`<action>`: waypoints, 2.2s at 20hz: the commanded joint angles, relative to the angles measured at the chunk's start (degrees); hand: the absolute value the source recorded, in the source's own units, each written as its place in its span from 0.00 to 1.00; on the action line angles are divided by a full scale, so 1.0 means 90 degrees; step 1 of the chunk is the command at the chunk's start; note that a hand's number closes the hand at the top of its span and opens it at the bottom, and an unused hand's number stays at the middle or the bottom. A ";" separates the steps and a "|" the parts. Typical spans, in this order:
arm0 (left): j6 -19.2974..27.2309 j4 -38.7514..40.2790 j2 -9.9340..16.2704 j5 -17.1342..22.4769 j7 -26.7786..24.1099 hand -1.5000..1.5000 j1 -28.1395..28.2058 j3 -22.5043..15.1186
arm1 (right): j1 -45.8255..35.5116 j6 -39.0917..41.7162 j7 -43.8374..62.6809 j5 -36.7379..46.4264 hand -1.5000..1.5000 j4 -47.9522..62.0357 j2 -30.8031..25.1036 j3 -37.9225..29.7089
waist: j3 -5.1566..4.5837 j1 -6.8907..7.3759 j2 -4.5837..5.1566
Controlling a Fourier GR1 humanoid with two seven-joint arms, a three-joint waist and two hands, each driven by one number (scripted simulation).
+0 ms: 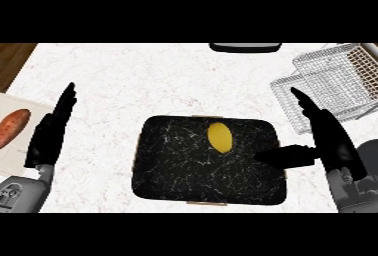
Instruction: Pick the lemon from the tray and place it in the tiered basket
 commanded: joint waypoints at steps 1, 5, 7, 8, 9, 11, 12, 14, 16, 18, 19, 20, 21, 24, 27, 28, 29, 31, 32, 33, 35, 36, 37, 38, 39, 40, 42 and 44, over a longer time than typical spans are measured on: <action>-0.0130 -0.0224 -0.0015 0.0042 -0.0266 0.50 0.0500 0.0040 | -0.1127 0.0568 0.1701 0.0138 0.00 0.0148 0.0361 0.0262 | 0.0012 0.0086 -0.0009; -0.0158 0.0139 -0.0091 -0.0036 -0.0042 0.50 -0.0105 0.0100 | -0.1938 0.0849 0.2177 -0.0035 0.00 0.1148 0.0708 0.0193 | 0.0008 0.0074 0.0020; -0.0127 -0.0042 -0.0083 -0.0104 -0.0006 0.50 -0.0047 0.0077 | -0.2023 0.0910 0.2310 -0.0311 0.00 0.1339 0.0883 0.0057 | 0.0014 0.0059 0.0003; 0.0059 0.0012 -0.0255 -0.0242 -0.0043 0.50 0.0048 -0.0005 | -0.1775 0.0850 0.1972 -0.0202 0.00 0.1540 0.1013 0.0266 | 0.0019 0.0025 0.0009; 0.0059 0.0080 -0.0251 -0.0262 0.0019 0.50 -0.0052 0.0014 | -0.2030 0.1027 0.2101 -0.0396 0.00 0.1761 0.0991 0.0087 | 0.0018 0.0024 0.0015; -0.0306 -0.0026 0.0100 0.0020 0.0155 0.50 -0.0122 0.0342 | -0.1897 0.0987 0.1836 -0.0332 0.00 0.2118 0.1210 0.0247 | 0.0022 0.0016 0.0013; -0.0174 -0.0118 -0.0057 -0.0111 0.0322 0.50 -0.0171 0.0165 | -0.2068 0.0958 0.2213 -0.0251 0.00 0.2142 0.1362 0.0345 | 0.0020 0.0001 0.0001; 0.0022 -0.0124 -0.0239 -0.0296 0.0083 0.50 0.0077 0.0071 | -0.2049 0.0871 0.2401 -0.0015 0.00 0.2107 0.1580 0.0609 | 0.0019 -0.0022 -0.0013; -0.0325 -0.0148 -0.0026 -0.0047 0.0174 0.50 0.0029 0.0263 | -0.2263 0.1113 0.2443 -0.0068 0.00 0.2399 0.1595 0.0563 | 0.0019 -0.0003 -0.0006; -0.0092 -0.0073 -0.0294 -0.0200 0.0028 0.50 0.0146 0.0177 | -0.2188 0.1128 0.2376 -0.0090 0.00 0.2532 0.1655 0.0530 | 0.0020 -0.0029 -0.0005; -0.0156 -0.0236 -0.0166 -0.0199 0.0041 0.50 0.0276 0.0232 | -0.2022 0.1100 0.2333 -0.0058 0.00 0.2447 0.1631 0.0512 | 0.0022 -0.0038 -0.0017; -0.0225 -0.0346 -0.0191 -0.0201 0.0078 0.50 0.0320 0.0142 | -0.2028 0.1214 0.2428 -0.0071 0.00 0.2455 0.1667 0.0591 | 0.0022 -0.0040 -0.0022; -0.0125 -0.0145 -0.0228 -0.0268 0.0064 0.50 0.0198 0.0260 | -0.2183 0.1182 0.2382 0.0003 0.00 0.2550 0.1750 0.0495 | 0.0022 -0.0057 -0.0009; -0.0205 -0.0137 -0.0160 -0.0269 0.0103 0.50 0.0160 0.0406 | -0.1811 0.1172 0.2190 0.0208 0.00 0.2436 0.1806 0.0669 | 0.0024 -0.0093 -0.0014; -0.0226 -0.0529 -0.0095 -0.0305 0.0454 0.50 0.0225 0.0376 | -0.2117 0.1188 0.2451 0.0539 0.00 0.2659 0.2127 0.0843 | 0.0024 -0.0047 -0.0024; -0.0139 -0.0050 -0.0457 -0.0361 -0.0158 0.50 0.0318 0.0289 | -0.2171 0.1602 0.2421 0.0403 0.00 0.2532 0.1804 0.0705 | 0.0018 -0.0108 -0.0013; -0.0180 -0.0282 -0.0333 -0.0353 0.0435 0.50 -0.0014 0.0292 | -0.2284 0.1484 0.2444 0.0545 0.00 0.2854 0.1979 0.0755 | 0.0022 -0.0086 -0.0012; -0.0328 0.0047 -0.0299 -0.0304 -0.0045 0.50 0.0198 0.0458 | -0.2019 0.1534 0.2322 0.0685 0.00 0.2669 0.1951 0.0847 | 0.0020 -0.0113 -0.0010; -0.0191 -0.0194 -0.0422 -0.0447 -0.0023 0.50 0.0304 0.0291 | -0.2308 0.1504 0.2549 0.0785 0.00 0.2801 0.2100 0.0779 | 0.0020 -0.0075 -0.0017; -0.0383 -0.0224 -0.0171 -0.0286 0.0045 0.50 0.0284 0.0564 | -0.1900 0.1316 0.2358 0.1039 0.00 0.2609 0.2141 0.1009 | 0.0022 -0.0090 -0.0022; -0.0415 -0.0079 -0.0169 -0.0385 0.0059 0.50 0.0212 0.0539 | -0.2205 0.1550 0.2547 0.1026 0.00 0.2734 0.2242 0.0859 | 0.0021 -0.0081 -0.0014; -0.0383 -0.0076 -0.0249 -0.0449 -0.0101 0.50 0.0253 0.0523 | -0.1863 0.1536 0.2258 0.1103 0.00 0.2614 0.2085 0.0878 | 0.0023 -0.0106 -0.0014; -0.0379 0.0109 -0.0316 -0.0452 0.0138 0.50 -0.0135 0.0544 | -0.2058 0.1466 0.2087 0.1156 0.00 0.3129 0.2366 0.0861 | 0.0023 -0.0092 0.0007; -0.0437 -0.0318 -0.0270 -0.0359 0.0385 0.50 0.0228 0.0498 | -0.2004 0.1653 0.2405 0.1107 0.00 0.2694 0.2195 0.0751 | 0.0025 -0.0085 -0.0025; -0.0345 0.0103 -0.0434 -0.0504 0.0120 0.50 -0.0035 0.0473 | -0.1958 0.1718 0.2347 0.1113 0.00 0.2743 0.2196 0.0756 | 0.0022 -0.0137 -0.0009; -0.0255 -0.0096 -0.0503 -0.0583 -0.0284 0.50 0.0518 0.0389 | -0.1642 0.1409 0.2352 0.1336 0.00 0.2782 0.2476 0.1034 | 0.0021 -0.0084 -0.0020; -0.0272 -0.0219 -0.0534 -0.0598 0.0045 0.50 0.0359 0.0363 | -0.2162 0.1577 0.2279 0.1347 0.00 0.3362 0.2660 0.0709 | 0.0024 -0.0024 -0.0004; -0.0489 -0.0357 -0.0338 -0.0410 0.0396 0.50 0.0066 0.0576 | -0.1610 0.1481 0.2360 0.1523 0.00 0.2946 0.2708 0.0942 | 0.0026 -0.0094 -0.0023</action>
